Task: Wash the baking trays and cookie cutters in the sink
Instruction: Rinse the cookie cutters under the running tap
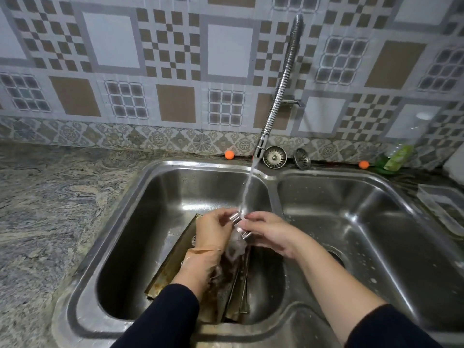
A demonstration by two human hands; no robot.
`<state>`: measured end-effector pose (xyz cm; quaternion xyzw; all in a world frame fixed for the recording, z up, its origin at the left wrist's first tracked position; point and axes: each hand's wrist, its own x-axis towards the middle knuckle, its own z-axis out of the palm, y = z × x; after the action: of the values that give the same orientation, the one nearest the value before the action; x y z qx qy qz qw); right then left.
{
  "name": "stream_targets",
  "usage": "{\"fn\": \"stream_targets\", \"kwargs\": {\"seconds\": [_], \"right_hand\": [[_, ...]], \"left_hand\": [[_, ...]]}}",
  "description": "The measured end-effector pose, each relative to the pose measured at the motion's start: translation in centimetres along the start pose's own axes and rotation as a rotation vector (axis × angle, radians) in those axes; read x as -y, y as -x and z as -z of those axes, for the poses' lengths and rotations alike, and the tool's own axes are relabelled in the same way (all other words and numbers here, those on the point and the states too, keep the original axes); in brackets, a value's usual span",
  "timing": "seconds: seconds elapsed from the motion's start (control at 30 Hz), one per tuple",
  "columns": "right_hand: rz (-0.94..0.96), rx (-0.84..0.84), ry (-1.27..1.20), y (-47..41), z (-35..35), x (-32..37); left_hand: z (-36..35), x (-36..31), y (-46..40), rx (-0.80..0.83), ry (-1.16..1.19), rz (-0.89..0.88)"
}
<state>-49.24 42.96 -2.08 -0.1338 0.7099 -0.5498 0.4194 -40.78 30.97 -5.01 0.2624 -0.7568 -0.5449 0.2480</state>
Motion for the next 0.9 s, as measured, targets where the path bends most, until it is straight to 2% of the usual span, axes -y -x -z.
{"fn": "stream_targets", "kwargs": {"seconds": [0.07, 0.17, 0.33, 0.47, 0.57, 0.7, 0.9], "right_hand": [[0.110, -0.138, 0.233, 0.1, 1.0, 0.5], [0.210, -0.336, 0.367, -0.3, 5.0, 0.7], [0.056, -0.478, 0.502, -1.5, 14.2, -4.0], [-0.109, -0.547, 0.651, -3.1, 20.9, -9.9], [-0.161, -0.583, 0.669, -4.7, 24.8, -12.8], [-0.101, -0.730, 0.787, -8.0, 28.5, -13.6], [-0.130, -0.635, 0.934, -10.5, 30.6, -15.3]], "left_hand": [[-0.6, -0.5, 0.0, 0.035, -0.037, 0.001], [-2.5, -1.8, 0.8, 0.149, -0.156, -0.035], [-7.5, -3.1, 1.9, 0.472, -0.688, -0.264], [-10.1, -2.5, 2.3, 0.662, -1.092, -0.241], [-10.9, -2.9, 2.6, 0.685, -1.209, -0.210], [-11.5, -3.4, 2.4, 0.708, -1.289, -0.158], [-12.0, -3.6, 2.2, 0.739, -1.372, -0.104]]}}
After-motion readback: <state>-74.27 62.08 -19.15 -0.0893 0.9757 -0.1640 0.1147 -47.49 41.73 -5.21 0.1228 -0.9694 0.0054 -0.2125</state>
